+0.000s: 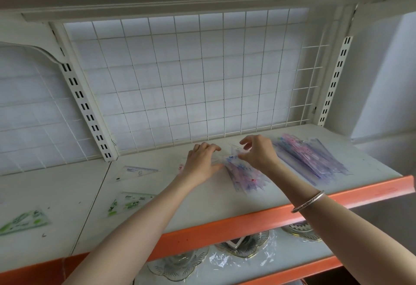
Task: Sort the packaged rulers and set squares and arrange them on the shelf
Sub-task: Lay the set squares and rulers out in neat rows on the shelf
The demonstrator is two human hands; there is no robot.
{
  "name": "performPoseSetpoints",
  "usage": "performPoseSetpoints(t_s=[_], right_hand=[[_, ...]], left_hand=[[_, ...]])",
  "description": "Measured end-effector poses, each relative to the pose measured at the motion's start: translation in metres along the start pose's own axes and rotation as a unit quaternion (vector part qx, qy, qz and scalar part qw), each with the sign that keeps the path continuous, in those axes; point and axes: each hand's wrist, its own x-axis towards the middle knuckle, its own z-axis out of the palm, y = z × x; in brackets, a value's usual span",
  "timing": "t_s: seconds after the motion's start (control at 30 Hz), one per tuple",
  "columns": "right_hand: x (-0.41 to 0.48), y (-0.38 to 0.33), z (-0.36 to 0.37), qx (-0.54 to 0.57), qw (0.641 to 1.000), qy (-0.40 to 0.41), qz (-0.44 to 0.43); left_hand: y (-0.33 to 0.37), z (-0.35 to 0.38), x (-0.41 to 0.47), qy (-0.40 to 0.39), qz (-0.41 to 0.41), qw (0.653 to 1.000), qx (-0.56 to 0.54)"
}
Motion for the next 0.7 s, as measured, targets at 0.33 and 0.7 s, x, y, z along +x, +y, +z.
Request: performPoseSetpoints(t_s=[0.33, 0.7], right_hand=[[-0.001, -0.067, 0.016, 0.249, 0.965, 0.026, -0.081], [-0.01, -0.109, 0.048, 0.586, 0.798, -0.139, -0.027]], left_hand=[[-0.012, -0.03, -0.024, 0.051, 0.006, 0.998, -0.033], [-0.065, -0.072, -0.058, 0.021, -0.088, 0.977, -0.195]])
